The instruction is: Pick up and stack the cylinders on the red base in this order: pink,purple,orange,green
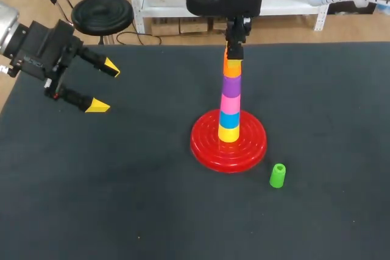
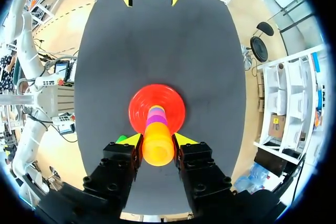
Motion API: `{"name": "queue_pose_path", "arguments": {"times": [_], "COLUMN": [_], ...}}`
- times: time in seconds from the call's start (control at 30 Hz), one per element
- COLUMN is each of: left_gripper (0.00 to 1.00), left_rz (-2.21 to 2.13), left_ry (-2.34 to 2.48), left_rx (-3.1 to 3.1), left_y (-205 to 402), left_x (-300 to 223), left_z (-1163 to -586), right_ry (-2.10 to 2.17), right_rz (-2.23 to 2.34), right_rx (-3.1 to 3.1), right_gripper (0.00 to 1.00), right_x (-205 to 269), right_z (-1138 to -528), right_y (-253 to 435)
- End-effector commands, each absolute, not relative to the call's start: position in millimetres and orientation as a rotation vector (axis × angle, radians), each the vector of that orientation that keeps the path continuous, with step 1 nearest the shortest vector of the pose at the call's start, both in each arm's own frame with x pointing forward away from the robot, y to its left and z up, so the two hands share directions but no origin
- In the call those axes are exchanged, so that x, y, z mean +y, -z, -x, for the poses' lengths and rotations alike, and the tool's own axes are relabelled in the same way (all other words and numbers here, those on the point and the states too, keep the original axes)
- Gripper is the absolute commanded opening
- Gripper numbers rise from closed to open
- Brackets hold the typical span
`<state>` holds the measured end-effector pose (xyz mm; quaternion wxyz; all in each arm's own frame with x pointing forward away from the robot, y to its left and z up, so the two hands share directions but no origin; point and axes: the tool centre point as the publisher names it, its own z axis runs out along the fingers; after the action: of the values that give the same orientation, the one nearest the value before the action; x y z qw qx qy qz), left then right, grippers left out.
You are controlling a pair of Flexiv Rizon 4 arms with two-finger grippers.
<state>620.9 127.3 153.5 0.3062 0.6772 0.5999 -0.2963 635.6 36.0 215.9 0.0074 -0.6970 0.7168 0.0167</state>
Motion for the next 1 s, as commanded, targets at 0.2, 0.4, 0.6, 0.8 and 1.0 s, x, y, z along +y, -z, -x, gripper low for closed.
{"name": "queue_pose_path", "arguments": {"times": [0.2,0.4,0.6,0.8,1.0], "left_gripper": [1.0,1.0,1.0,1.0,1.0], "left_rz": [-1.789,-1.789,-1.789,-1.789,-1.789], "left_ry": [0.781,0.781,0.781,0.781,0.781], "left_rx": [1.584,1.584,1.584,1.584,1.584], "left_y": [-153,-153,-153,-153,-153], "left_x": [128,128,128,128,128], "left_z": [-620,-620,-620,-620,-620], "right_ry": [-0.062,-0.08,-0.099,-0.113,-0.111], "right_rz": [2.176,2.167,2.17,2.186,2.192], "right_rx": [2.248,2.252,2.254,2.257,2.257], "right_gripper": [0.0,0.0,0.0,0.0,0.0], "right_x": [34,31,31,32,33], "right_z": [-639,-639,-640,-642,-642], "right_y": [-212,-209,-203,-200,-199]}}
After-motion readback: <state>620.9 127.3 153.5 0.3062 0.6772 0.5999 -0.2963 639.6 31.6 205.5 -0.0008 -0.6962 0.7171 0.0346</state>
